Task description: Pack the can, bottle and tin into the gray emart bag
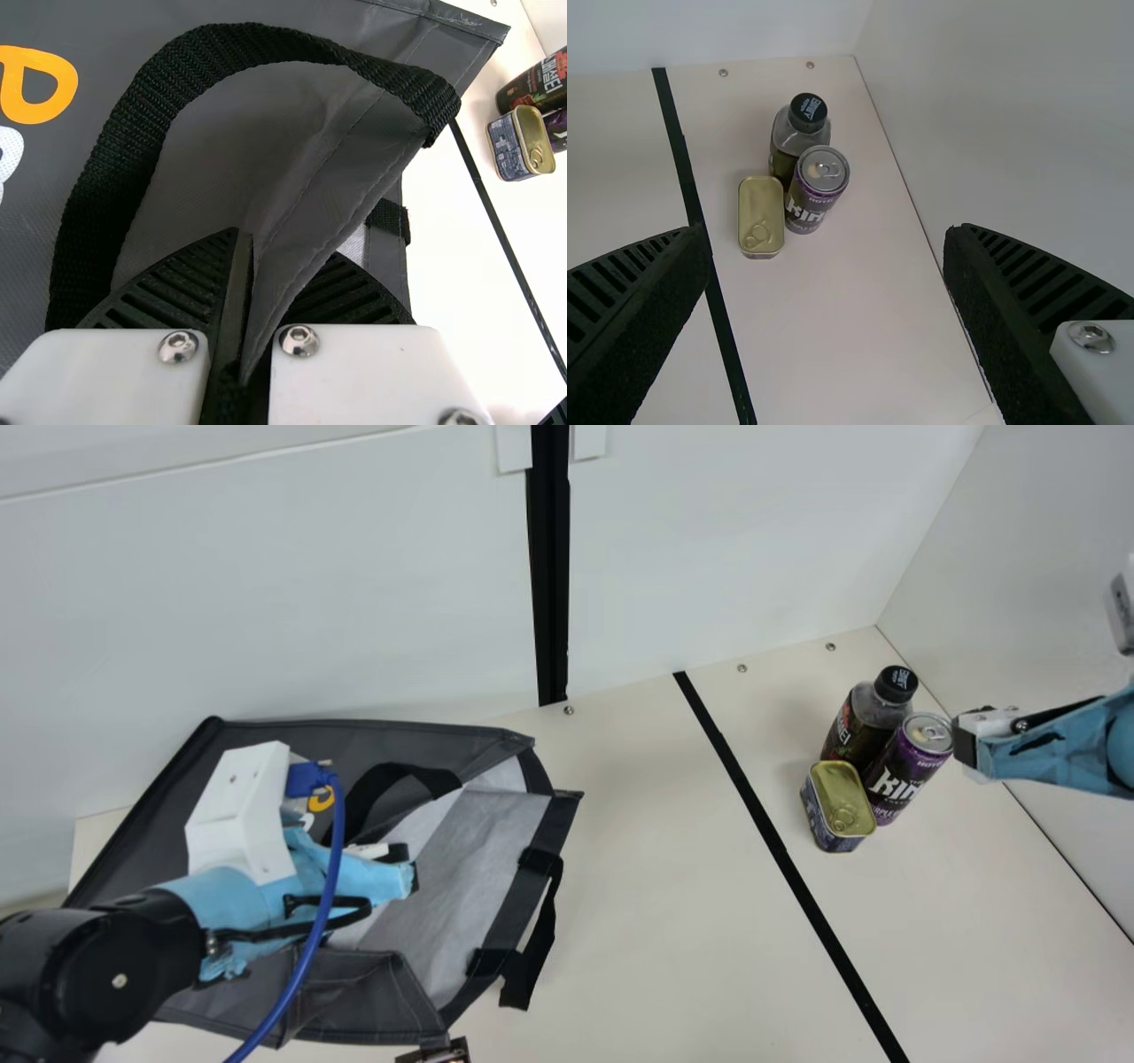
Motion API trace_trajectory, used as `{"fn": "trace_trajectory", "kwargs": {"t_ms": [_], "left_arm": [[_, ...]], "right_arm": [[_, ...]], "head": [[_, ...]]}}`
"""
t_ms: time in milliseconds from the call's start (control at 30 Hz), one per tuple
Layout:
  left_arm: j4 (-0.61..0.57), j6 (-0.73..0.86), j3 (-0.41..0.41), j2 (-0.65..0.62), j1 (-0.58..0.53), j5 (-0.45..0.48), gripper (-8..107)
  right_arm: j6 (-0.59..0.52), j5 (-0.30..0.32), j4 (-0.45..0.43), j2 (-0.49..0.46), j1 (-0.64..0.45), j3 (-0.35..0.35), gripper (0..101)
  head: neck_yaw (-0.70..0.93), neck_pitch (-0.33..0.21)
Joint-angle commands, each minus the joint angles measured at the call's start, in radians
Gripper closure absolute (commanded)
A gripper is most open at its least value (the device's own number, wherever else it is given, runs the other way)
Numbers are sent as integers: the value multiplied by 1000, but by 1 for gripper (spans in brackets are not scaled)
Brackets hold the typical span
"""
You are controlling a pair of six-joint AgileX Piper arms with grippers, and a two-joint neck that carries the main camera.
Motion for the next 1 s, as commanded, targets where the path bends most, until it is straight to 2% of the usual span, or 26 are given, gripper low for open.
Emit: {"fn": "trace_trajectory", "kwargs": {"t_ms": [0,967], "left_arm": [[0,0,0,0,0,0,89],[0,0,0,0,0,0,89]], "right_arm": [[-1,1,-7,8,-2,3,10],[18,1,-10,188,-5,-5,10]], "head": [[-1,-23],[-1,-23]]}}
